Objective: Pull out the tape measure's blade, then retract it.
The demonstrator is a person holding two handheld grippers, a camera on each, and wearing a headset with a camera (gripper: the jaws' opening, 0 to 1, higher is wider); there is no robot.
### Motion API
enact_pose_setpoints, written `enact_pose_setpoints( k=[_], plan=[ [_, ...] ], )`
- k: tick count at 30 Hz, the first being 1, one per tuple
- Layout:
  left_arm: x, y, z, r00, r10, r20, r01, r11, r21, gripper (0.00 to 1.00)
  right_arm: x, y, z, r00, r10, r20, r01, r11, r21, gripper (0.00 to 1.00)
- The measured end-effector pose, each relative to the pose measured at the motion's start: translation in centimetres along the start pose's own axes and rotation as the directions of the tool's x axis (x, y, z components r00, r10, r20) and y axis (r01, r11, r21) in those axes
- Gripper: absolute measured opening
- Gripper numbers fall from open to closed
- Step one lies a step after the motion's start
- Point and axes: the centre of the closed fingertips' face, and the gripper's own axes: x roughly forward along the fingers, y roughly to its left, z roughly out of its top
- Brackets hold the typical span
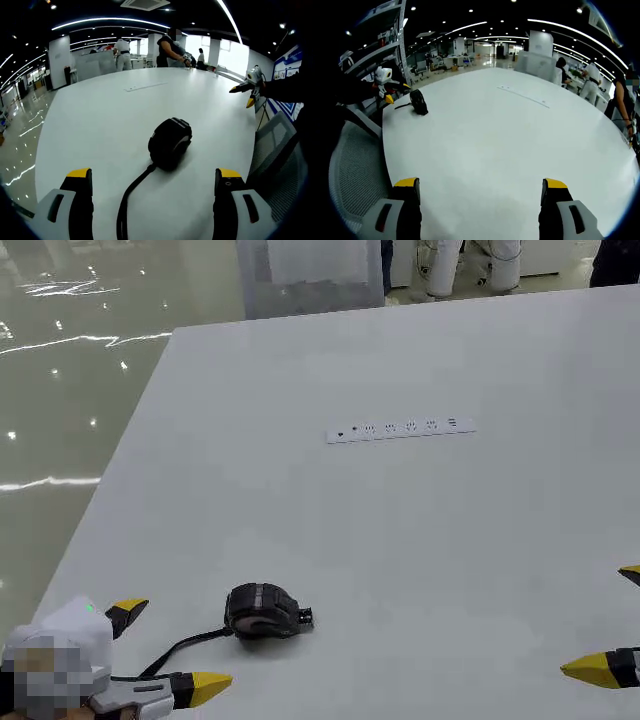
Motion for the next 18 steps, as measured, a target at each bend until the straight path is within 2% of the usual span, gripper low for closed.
enact_pose_setpoints(
  k=[1, 9, 13, 18],
  plan=[
    [-0.09, -0.23, -0.1, 1.0, -0.008, -0.004, 0.008, 1.0, -0.011, 0.99, -0.12, 0.09, -0.04, 1.0, 0.001, 0.003, -0.001, 1.0, 0.015, 0.99],
    [-0.35, 0.08, -0.81, 1.0, 0.002, -0.005, -0.002, 1.0, -0.013, 0.99, -0.22, 0.62, -0.13, 0.9997, 0.022, 0.009, -0.022, 1.0, 0.012, 0.99],
    [-0.43, -0.12, -0.63, 1.0, -0.004, -0.004, 0.003, 1.0, -0.011, 0.99, -0.2, 0.54, -0.01, 0.9996, 0.025, 0.017, -0.025, 0.999, 0.025, 0.99],
    [-0.47, -0.04, -0.32, 1.0, -0.003, 0.002, 0.003, 1.0, -0.011, 0.99, -0.2, 0.26, 0.31, 0.9996, 0.022, 0.015, -0.022, 1.0, 0.008, 0.99]
  ],
)
